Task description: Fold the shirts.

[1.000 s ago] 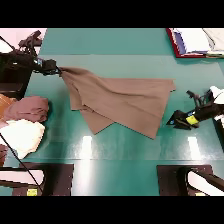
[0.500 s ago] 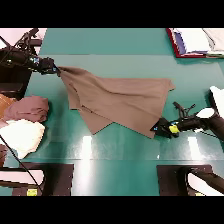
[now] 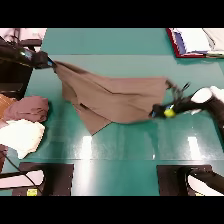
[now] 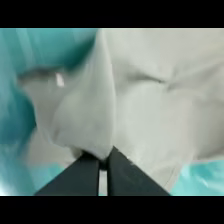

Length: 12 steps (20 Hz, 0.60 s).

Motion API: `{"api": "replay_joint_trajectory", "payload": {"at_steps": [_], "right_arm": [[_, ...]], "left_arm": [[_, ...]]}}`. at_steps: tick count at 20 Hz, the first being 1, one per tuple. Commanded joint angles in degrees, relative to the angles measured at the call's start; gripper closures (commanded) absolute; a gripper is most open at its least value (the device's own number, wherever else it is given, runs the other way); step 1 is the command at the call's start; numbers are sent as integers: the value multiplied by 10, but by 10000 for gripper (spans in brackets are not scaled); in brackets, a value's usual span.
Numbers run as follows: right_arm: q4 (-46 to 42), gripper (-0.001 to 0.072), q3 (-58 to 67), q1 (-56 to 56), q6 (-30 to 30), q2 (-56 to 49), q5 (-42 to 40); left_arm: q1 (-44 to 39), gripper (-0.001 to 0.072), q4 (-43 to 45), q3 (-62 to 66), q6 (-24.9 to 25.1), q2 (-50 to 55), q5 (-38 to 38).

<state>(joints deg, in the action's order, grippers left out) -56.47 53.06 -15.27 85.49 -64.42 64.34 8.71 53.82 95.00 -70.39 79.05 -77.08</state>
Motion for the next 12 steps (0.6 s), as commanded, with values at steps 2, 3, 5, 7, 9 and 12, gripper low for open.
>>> {"api": "replay_joint_trajectory", "payload": {"at_steps": [2, 3, 5, 7, 9, 12], "right_arm": [[-52, 698, 238, 74, 6, 93, 34], [-52, 699, 298, 98, 6, 109, 35], [-52, 699, 407, 140, 6, 128, 52], [-52, 699, 509, 179, 6, 131, 90], [-52, 699, 607, 214, 6, 116, 143], [-51, 699, 724, 265, 6, 85, 206]], "left_arm": [[1, 678, -3, 80, -14, -106, 16], [1, 678, -3, 110, -22, -127, 22], [1, 678, -3, 170, -40, -168, 39], [1, 678, -3, 226, -52, -207, 52], [1, 679, -3, 251, -62, -247, 85], [1, 679, -3, 251, -63, -310, 137]]}}
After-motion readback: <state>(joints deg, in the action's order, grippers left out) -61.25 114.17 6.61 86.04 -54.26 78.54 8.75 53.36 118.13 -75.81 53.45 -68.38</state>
